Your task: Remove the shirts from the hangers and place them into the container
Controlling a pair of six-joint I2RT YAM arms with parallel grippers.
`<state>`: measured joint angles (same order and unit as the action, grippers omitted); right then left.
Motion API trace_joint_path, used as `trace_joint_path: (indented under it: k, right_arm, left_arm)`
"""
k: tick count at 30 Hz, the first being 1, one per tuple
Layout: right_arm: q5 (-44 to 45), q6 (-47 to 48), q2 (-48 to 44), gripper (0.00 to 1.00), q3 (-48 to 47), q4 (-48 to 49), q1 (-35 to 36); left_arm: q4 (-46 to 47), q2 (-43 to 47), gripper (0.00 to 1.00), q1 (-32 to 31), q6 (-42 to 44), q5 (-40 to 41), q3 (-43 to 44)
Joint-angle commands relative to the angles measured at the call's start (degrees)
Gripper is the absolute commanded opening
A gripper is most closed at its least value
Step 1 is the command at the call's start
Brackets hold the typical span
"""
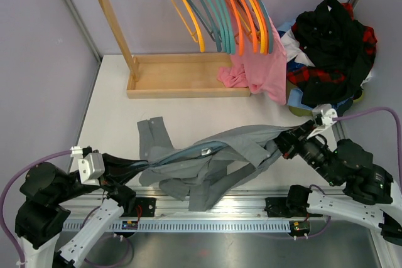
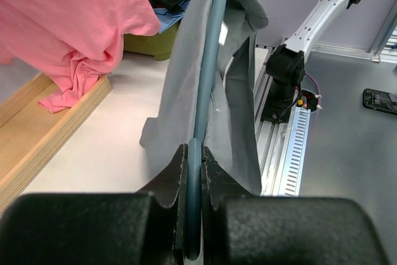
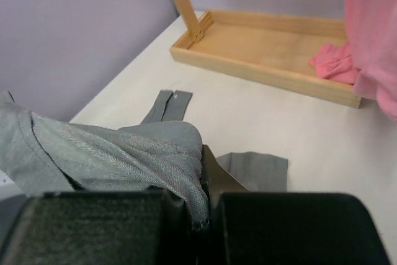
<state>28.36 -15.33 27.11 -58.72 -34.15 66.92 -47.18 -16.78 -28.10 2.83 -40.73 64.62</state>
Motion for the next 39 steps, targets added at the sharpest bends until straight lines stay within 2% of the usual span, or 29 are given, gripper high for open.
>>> trace_joint_path:
  k: [1, 6, 9, 10, 11, 13, 16, 21, 24, 27, 28, 30, 31, 34, 37, 39]
  right_arm:
    - [14.9, -2.0, -2.8, 0.0, 1.4, 6.6, -0.2]
    - [13.7, -3.7, 4.3, 0.0, 2.5, 6.7, -0.1]
    - [8.2, -3.9, 9.4, 0.0, 5.4, 13.1, -0.1]
    - [6.6, -4.2, 11.0, 0.0, 6.0, 14.5, -0.2]
    - [3.7, -3.9, 14.2, 0.0, 6.2, 15.4, -0.1]
    - [3.2, -5.0, 17.1, 0.0, 5.5, 15.6, -0.1]
    - [3.7, -4.6, 20.3, 0.0, 5.4, 15.3, -0.1]
    - [6.4, -4.9, 17.4, 0.0, 9.3, 16.8, -0.1]
    - [3.9, -5.8, 16.0, 0.0, 12.4, 20.3, -0.1]
    - [0.4, -7.7, 19.0, 0.0, 13.5, 22.5, -0.1]
    - [-2.1, -8.7, 20.3, 0.0, 13.7, 23.2, -0.1]
    - [-5.2, -9.5, 25.4, 0.0, 13.5, 25.1, -0.1]
    - [-7.7, -10.8, 27.4, 0.0, 13.2, 25.5, -0.1]
    - [-13.4, -12.3, 35.5, 0.0, 11.7, 27.9, -0.1]
    - [-18.5, -13.0, 45.2, 0.0, 9.4, 28.6, 0.5]
    - [-19.2, -12.7, 48.0, 0.0, 7.6, 27.4, 1.3]
  left_arm:
    - [-0.1, 1.2, 0.0, -0.1, 0.6, 0.5, 0.2]
    - [3.0, 1.6, 0.0, -0.1, -0.8, -3.7, 0.3]
    - [11.2, 3.1, 0.0, -0.1, -5.4, -5.8, -1.8]
    - [18.4, 3.8, 0.0, -0.1, -9.2, -6.7, -3.0]
    - [21.3, 4.2, 0.0, -0.2, -10.6, -7.3, -5.3]
    - [26.9, 4.8, 0.0, -0.2, -13.4, -7.4, -6.3]
    - [29.0, 4.1, 0.0, -0.2, -14.4, -8.8, -5.9]
    - [26.0, 4.3, 0.0, -0.2, -12.8, -7.4, -3.9]
    - [29.4, 6.1, 0.0, -0.2, -15.6, -1.7, -6.2]
    - [35.7, 7.9, 0.0, -0.3, -17.6, 4.3, -9.2]
    - [39.6, 8.3, 0.0, -0.2, -19.1, 8.6, -11.8]
    - [43.0, 9.0, 0.0, -0.2, -20.1, 13.9, -14.2]
    - [46.0, 9.0, 0.0, -0.3, -20.3, 20.2, -16.6]
    - [52.0, 9.2, 0.0, -0.5, -21.0, 31.5, -20.1]
    - [54.0, 6.9, 0.0, -0.7, -20.8, 39.3, -22.2]
    - [53.3, 3.4, 0.0, -0.8, -20.0, 40.2, -22.0]
